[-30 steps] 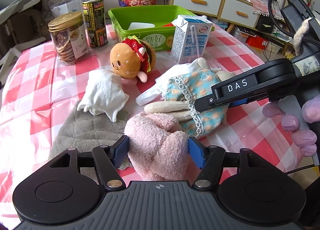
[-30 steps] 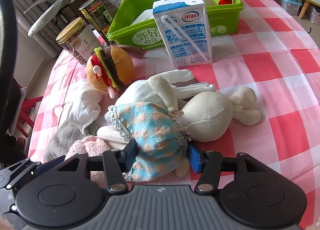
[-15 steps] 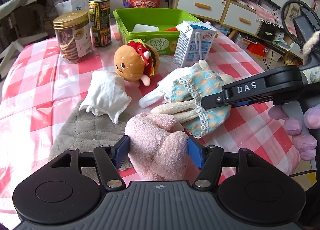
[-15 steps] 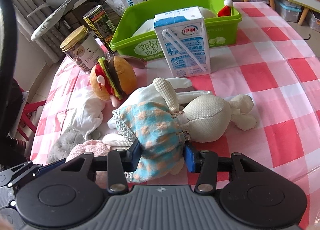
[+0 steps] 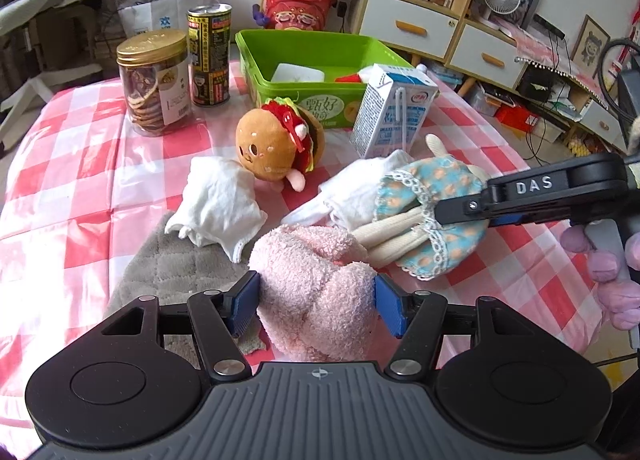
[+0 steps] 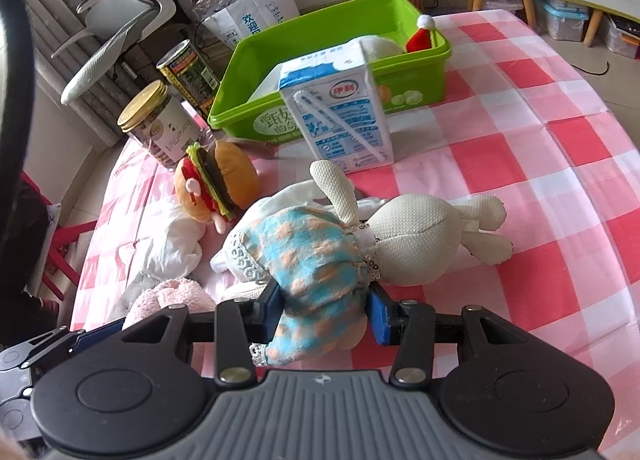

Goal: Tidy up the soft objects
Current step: 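Lift the pink toy and bunny and carry both over the green tray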

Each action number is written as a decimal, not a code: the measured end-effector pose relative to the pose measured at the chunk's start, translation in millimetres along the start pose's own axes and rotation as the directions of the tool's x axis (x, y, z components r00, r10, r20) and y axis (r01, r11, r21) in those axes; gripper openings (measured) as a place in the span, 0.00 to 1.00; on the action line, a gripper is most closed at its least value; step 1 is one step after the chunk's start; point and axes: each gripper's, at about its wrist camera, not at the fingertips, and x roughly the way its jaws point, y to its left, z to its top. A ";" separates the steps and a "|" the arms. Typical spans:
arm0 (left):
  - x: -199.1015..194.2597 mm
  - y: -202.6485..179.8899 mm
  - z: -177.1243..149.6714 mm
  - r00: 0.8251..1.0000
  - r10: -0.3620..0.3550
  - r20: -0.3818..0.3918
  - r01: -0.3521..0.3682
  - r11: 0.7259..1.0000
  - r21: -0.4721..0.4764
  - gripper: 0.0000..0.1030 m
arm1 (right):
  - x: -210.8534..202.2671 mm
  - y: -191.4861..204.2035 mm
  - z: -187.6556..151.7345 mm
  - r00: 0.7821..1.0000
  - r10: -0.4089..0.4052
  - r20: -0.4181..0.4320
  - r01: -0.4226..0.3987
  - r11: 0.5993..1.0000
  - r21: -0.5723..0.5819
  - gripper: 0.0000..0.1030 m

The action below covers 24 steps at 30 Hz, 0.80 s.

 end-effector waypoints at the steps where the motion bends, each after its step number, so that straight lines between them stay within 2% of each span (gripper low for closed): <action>1: -0.5 0.3 0.9 1.000 0.000 0.003 0.000 1.000 -0.002 0.60 | -2.2 -1.5 0.1 1.000 0.000 0.002 0.000 1.000 0.005 0.16; 11: -3.2 3.6 10.8 0.999 0.007 0.031 -0.006 0.999 -0.031 0.60 | -22.6 -21.1 5.0 0.999 0.000 0.040 -0.002 0.999 0.053 0.15; 24: -9.2 -0.6 33.5 0.995 0.004 0.097 0.003 0.998 -0.070 0.59 | -51.1 -57.5 22.6 0.991 0.001 0.133 -0.026 0.983 0.184 0.15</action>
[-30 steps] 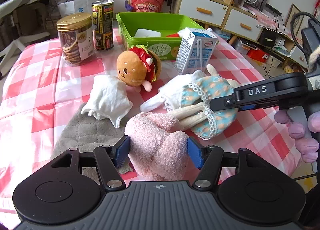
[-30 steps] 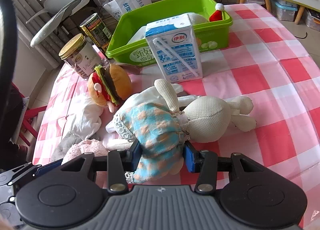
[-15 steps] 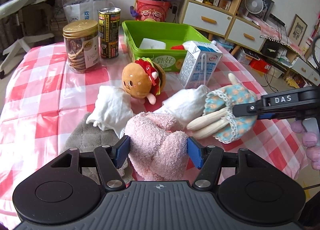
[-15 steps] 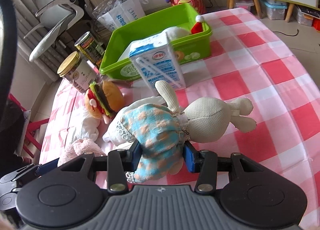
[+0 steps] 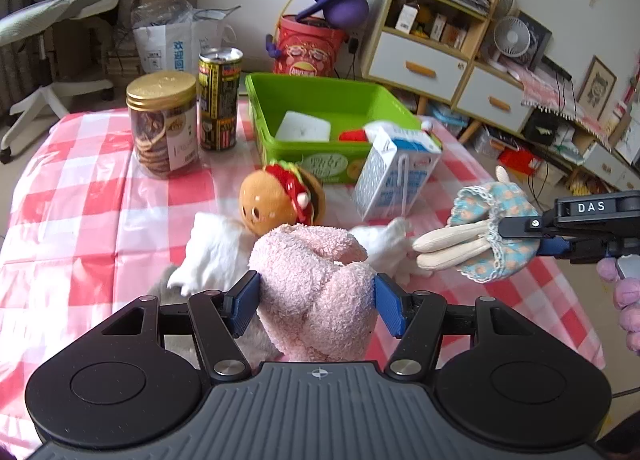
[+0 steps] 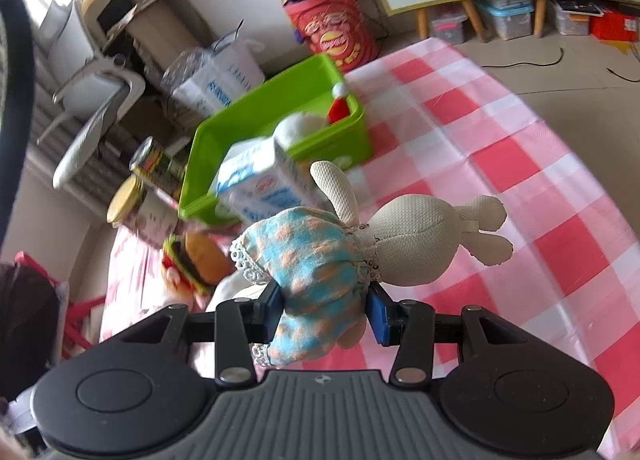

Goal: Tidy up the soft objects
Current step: 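Lift the pink toy and bunny and carry both over the green tray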

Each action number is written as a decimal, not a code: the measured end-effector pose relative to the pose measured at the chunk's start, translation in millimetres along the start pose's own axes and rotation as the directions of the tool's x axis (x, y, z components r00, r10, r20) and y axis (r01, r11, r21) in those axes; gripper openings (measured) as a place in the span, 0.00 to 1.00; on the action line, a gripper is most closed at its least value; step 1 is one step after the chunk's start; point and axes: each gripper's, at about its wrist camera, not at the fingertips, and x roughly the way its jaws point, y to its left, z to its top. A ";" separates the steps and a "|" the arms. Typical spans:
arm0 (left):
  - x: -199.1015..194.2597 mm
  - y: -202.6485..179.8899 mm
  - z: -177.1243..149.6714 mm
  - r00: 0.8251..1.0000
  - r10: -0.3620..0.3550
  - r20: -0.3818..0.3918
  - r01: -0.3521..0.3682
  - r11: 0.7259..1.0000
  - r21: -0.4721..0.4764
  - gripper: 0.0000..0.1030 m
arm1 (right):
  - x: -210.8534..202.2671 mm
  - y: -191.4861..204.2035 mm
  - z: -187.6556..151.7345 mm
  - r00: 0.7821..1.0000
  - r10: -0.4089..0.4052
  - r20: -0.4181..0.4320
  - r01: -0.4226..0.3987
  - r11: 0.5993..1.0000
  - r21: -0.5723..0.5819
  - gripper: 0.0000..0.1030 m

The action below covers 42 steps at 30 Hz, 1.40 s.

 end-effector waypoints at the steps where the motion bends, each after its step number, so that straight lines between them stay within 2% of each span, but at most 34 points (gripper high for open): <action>1: -0.4 -0.3 2.5 1.000 -0.002 0.007 0.002 1.000 -0.008 0.59 | -2.1 -2.9 3.0 1.000 0.002 0.010 -0.002 1.000 0.012 0.16; 7: -0.1 -5.4 18.2 0.998 -0.011 0.055 0.013 0.999 -0.046 0.59 | -12.5 -22.8 24.9 0.997 0.025 0.077 -0.034 0.993 0.114 0.16; 15: 3.9 -13.6 46.4 0.992 -0.028 0.121 0.041 0.993 -0.107 0.59 | -14.0 -41.6 52.2 0.984 0.061 0.165 -0.100 0.965 0.244 0.15; 19: 5.3 -19.7 64.6 0.987 -0.014 0.163 0.033 0.993 -0.112 0.59 | -6.7 -39.7 65.2 0.983 0.071 0.167 -0.118 0.950 0.290 0.16; 25: 23.0 -22.5 101.1 0.985 -0.020 0.173 0.035 0.996 -0.085 0.59 | 3.6 -19.3 100.2 0.979 0.081 0.185 -0.123 0.966 0.227 0.16; 32: 64.4 -14.2 145.8 0.990 -0.049 0.133 0.065 0.991 -0.117 0.59 | 30.1 7.5 142.3 0.962 0.167 0.218 -0.197 0.973 0.123 0.16; 38: 106.2 -11.4 177.2 0.994 -0.015 0.105 0.025 0.995 -0.100 0.59 | 67.1 21.2 156.6 0.941 0.251 0.227 -0.258 0.966 0.001 0.16; 42: 133.9 -10.8 191.6 0.996 0.000 0.090 0.009 0.996 -0.093 0.59 | 100.7 19.3 166.4 0.949 0.252 0.192 -0.254 0.967 -0.015 0.16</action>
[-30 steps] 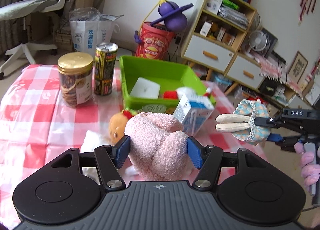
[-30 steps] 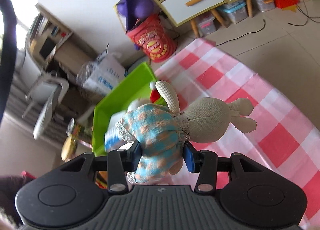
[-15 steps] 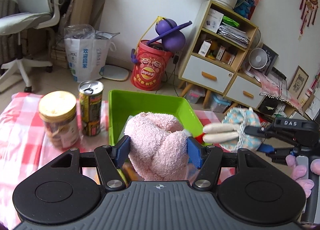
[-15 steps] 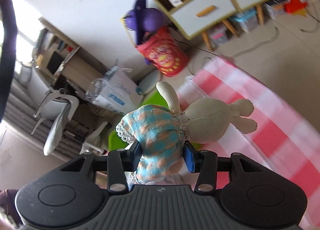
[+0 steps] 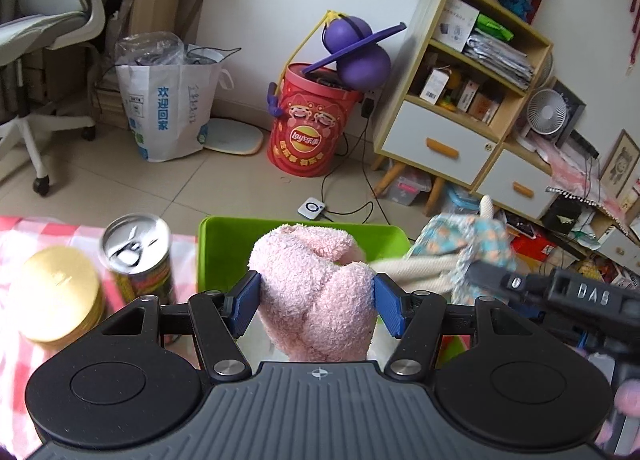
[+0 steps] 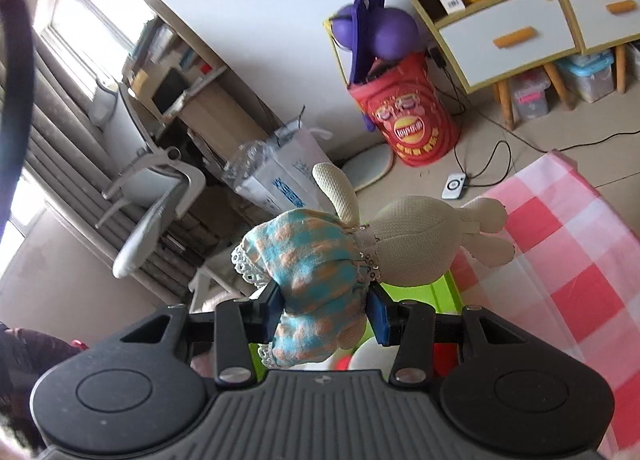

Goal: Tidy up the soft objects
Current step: 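Lift the pink toy and bunny and carry both over the green tray, then open both tools to drop the pink toy and bunny into the tray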

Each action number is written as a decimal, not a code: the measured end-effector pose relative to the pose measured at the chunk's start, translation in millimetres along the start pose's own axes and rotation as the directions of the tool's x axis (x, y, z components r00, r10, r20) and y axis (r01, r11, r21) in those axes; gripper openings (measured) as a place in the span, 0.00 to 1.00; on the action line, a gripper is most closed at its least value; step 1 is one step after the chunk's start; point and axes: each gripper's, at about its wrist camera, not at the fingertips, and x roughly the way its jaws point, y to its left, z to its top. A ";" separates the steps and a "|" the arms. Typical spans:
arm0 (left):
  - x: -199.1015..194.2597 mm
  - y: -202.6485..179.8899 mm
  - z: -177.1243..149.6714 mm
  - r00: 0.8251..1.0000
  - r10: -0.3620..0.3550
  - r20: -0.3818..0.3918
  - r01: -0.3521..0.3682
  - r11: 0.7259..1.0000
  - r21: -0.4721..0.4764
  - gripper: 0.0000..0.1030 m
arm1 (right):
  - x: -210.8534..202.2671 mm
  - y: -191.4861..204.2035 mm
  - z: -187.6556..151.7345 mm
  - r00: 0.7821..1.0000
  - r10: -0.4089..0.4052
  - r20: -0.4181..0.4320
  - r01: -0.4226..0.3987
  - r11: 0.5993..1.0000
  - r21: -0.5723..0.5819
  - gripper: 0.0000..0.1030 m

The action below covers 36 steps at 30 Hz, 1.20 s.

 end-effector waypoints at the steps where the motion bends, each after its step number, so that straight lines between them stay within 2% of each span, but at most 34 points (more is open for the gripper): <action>1: 6.6 0.8 1.8 1.000 0.003 -0.003 -0.003 1.000 0.002 0.59 | 5.2 -2.4 0.2 1.000 0.005 -0.007 -0.005 1.000 -0.005 0.16; 4: 27.5 0.4 7.4 1.000 0.021 -0.012 -0.021 1.000 0.012 0.59 | 19.9 -13.3 1.4 1.000 0.014 -0.025 -0.014 1.000 -0.008 0.16; 10: 63.4 2.5 13.6 0.999 0.007 -0.033 -0.008 1.000 -0.016 0.59 | 39.9 -35.8 1.7 0.998 -0.011 -0.066 0.011 1.000 -0.006 0.16; 18: 101.9 -1.0 11.4 0.997 0.023 -0.080 -0.021 1.000 0.024 0.59 | 58.8 -38.9 -8.8 0.992 -0.052 -0.113 0.045 0.997 -0.058 0.16; 22: 118.9 -2.6 7.6 0.990 0.050 -0.129 -0.045 0.998 0.042 0.59 | 66.0 -39.5 -15.6 0.988 -0.087 -0.131 0.076 0.993 -0.091 0.14; 28: 128.8 4.1 1.1 0.988 0.050 -0.145 -0.049 0.999 0.008 0.60 | 66.7 -39.3 -17.0 0.988 -0.083 -0.132 0.070 0.992 -0.101 0.14; 32: 125.0 3.4 1.3 0.990 0.042 -0.131 -0.039 0.999 0.028 0.62 | 65.6 -40.3 -15.7 0.989 -0.065 -0.132 0.054 0.995 -0.084 0.15; 36: 120.1 1.0 2.1 0.993 0.042 -0.111 -0.038 0.999 0.037 0.69 | 62.5 -37.8 -13.5 0.991 -0.049 -0.125 0.041 0.997 -0.072 0.19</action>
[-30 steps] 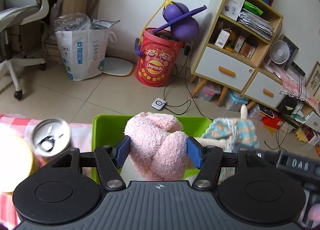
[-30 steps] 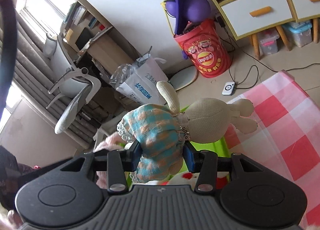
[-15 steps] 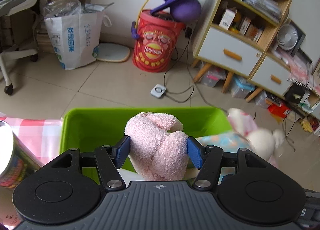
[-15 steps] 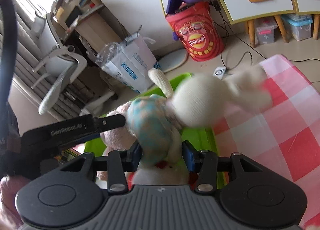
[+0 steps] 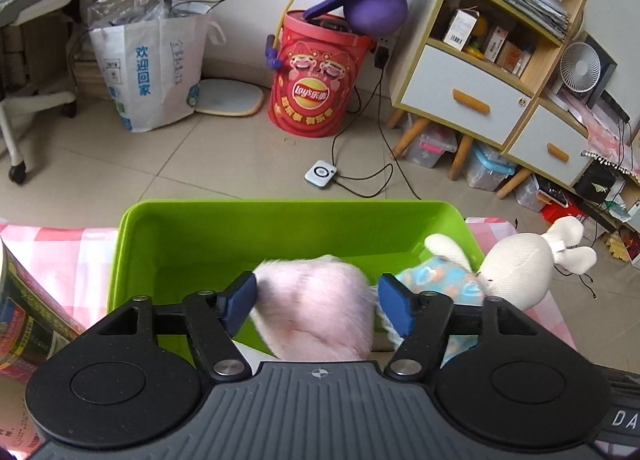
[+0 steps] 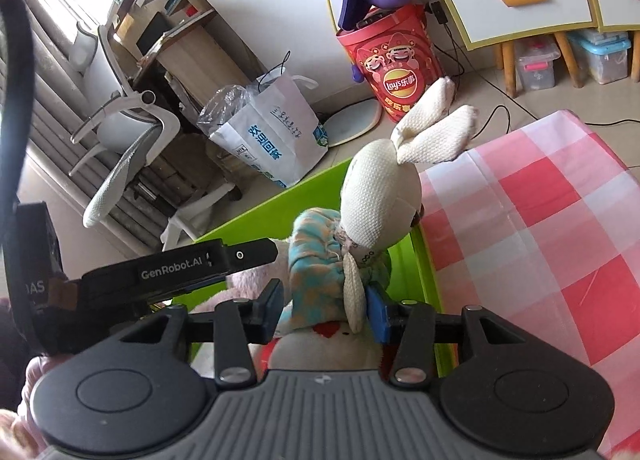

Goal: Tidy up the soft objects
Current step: 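Open both tools to drop the pink toy and bunny into the tray, then move both tools back toward the white gloves on the table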

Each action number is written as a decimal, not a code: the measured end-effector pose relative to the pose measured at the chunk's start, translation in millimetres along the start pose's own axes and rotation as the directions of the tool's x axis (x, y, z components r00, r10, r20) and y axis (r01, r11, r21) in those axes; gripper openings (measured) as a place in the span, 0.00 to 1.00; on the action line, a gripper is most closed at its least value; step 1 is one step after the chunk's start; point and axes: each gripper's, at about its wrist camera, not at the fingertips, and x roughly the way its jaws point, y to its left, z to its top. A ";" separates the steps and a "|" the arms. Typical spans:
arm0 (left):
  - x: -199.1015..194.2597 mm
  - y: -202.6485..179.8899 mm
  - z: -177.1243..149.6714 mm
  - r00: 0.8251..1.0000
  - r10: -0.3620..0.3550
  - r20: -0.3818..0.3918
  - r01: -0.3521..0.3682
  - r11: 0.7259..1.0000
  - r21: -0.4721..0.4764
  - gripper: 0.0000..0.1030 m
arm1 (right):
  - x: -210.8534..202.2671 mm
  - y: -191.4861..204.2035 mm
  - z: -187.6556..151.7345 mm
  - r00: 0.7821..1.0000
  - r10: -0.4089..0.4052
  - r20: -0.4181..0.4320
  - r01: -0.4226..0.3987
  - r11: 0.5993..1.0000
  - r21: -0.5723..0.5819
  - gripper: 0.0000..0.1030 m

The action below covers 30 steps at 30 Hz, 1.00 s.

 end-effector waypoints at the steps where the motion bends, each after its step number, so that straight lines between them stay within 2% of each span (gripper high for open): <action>1: -1.6 -1.0 0.2 1.000 0.003 0.004 -0.003 1.000 0.003 0.70 | -1.8 0.8 0.8 1.000 -0.001 0.004 0.001 1.000 -0.001 0.24; 5: -13.5 -3.5 -0.1 1.000 0.012 0.008 -0.012 1.000 0.020 0.76 | -12.0 1.7 3.1 1.000 -0.002 0.016 0.002 1.000 -0.001 0.37; 11: -54.2 0.1 -3.4 0.999 0.016 0.033 -0.017 1.000 0.019 0.80 | -42.0 4.7 5.3 0.998 -0.051 0.044 0.052 0.999 -0.007 0.48; 16: -95.5 8.2 -10.2 0.999 0.017 0.046 -0.018 1.000 0.011 0.83 | -73.1 8.4 3.4 0.994 -0.092 0.052 0.092 0.996 0.003 0.51; 19: -122.9 11.5 -15.6 0.997 0.023 0.070 -0.024 0.999 0.021 0.88 | -94.2 14.8 0.4 0.990 -0.131 0.052 0.132 0.991 -0.013 0.52; 22: -150.5 16.5 -26.0 0.995 0.029 0.098 -0.033 0.999 0.035 0.93 | -115.9 23.2 -5.4 0.987 -0.150 0.056 0.152 0.988 -0.036 0.58; 30: -207.8 35.1 -70.4 0.993 0.060 0.102 -0.065 0.997 0.042 0.95 | -163.9 44.4 -38.3 0.985 -0.165 0.044 0.167 0.985 -0.050 0.67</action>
